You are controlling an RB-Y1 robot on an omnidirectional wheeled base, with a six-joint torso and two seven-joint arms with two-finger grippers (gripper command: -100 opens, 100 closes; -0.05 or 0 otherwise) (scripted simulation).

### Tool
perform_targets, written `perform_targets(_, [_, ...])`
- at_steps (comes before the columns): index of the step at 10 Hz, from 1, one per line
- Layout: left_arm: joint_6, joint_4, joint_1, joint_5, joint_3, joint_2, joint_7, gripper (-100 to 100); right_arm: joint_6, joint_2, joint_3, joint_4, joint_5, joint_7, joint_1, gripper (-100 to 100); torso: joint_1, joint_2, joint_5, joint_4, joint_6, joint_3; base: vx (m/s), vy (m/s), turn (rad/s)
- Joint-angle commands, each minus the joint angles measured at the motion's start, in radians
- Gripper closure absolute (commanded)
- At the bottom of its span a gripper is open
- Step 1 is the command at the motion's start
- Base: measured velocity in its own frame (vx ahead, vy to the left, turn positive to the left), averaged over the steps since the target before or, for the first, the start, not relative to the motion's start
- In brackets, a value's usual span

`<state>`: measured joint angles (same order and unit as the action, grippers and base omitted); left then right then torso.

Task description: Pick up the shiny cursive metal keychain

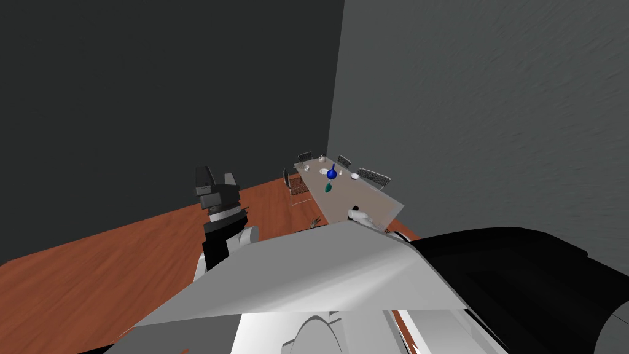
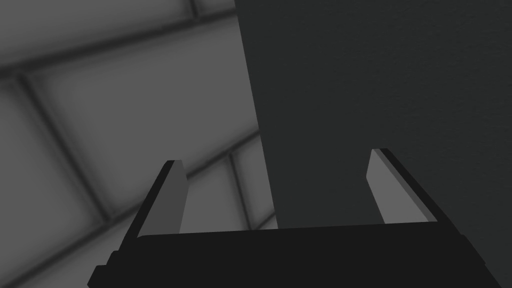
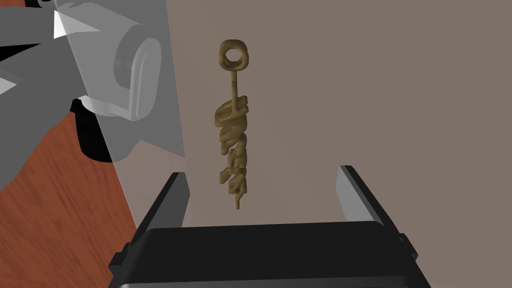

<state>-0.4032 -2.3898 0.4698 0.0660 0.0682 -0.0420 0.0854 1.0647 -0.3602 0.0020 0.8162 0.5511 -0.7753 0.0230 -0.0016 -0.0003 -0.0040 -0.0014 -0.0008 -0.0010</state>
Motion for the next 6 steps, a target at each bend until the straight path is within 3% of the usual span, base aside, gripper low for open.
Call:
perform_targets(1, [0.0,0.0,0.0,0.0,0.0,0.0,0.0,0,-0.029,0.012,-0.004,-0.031,-0.006,0.016,-0.002,-100,0.0,0.0,0.0,0.0,0.0,0.0,0.029,0.003,-0.039])
perform_targets(5, [0.0,0.0,0.0,0.0,0.0,0.0,0.0,0,-0.07,0.025,-0.011,-0.069,-0.018,0.031,0.004,-100,-0.008,-0.003,-0.016,-0.009,0.001,-0.006,0.024,0.002,-0.017])
perform_targets(6, [0.0,0.0,0.0,0.0,0.0,0.0,0.0,0,-0.076,0.025,-0.012,-0.074,-0.017,0.036,0.005,100,-0.01,-0.004,-0.017,-0.009,0.001,-0.007,0.0,0.0,0.0])
